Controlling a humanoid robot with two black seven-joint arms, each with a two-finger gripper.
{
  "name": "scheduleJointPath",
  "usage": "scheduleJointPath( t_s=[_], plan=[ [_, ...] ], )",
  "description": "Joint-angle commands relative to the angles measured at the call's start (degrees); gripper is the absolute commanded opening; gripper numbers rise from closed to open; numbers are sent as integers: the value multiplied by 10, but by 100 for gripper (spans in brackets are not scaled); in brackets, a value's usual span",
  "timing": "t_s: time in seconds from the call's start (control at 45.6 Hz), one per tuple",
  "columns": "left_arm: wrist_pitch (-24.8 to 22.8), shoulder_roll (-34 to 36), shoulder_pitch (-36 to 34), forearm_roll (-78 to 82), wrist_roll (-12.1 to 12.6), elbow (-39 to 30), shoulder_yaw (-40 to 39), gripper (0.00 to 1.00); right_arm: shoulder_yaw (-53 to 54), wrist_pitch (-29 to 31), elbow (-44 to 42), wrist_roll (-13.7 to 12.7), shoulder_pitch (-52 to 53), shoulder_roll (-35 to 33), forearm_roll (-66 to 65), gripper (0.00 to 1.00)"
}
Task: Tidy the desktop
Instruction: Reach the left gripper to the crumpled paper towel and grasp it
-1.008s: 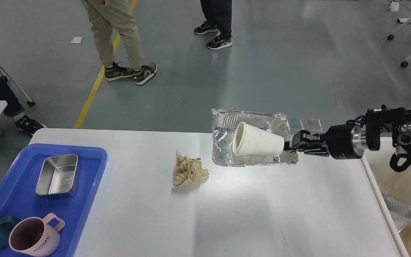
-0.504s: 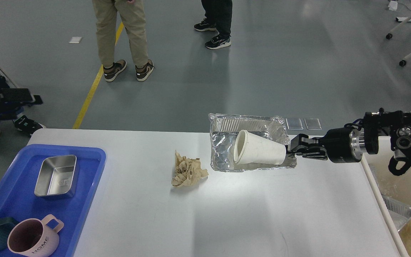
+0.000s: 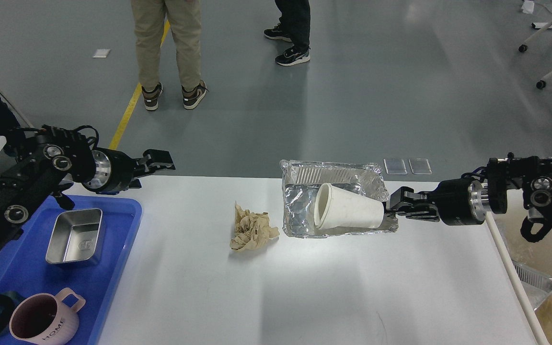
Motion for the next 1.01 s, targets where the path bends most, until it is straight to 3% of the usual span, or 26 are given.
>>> scheduleJointPath(
  t_s=[0.0,0.066,0.219,0.285,0.504,0.987],
  plan=[
    [-4,-36,0,-3,11,1,30,98,0,-1,0,0,0,-1,0,0],
    [-5,-49,0,-7,27,1,53,98,0,-1,0,0,-1,-1,0,0],
    [0,-92,1,-9,89,12,69,98,0,-1,-1,0,-1,-1,1,0],
    [1,-114,1,-9,101,25,68,98,0,-1,-1,0,-2,-5,1,0],
    [34,-176,0,-8,109,73,69,98,1,-1,-1,1,-2,-9,2,0],
    [62,-206,-1,-10,105,81,68,98,2,-1,0,1,-2,-11,3,0]
  ],
)
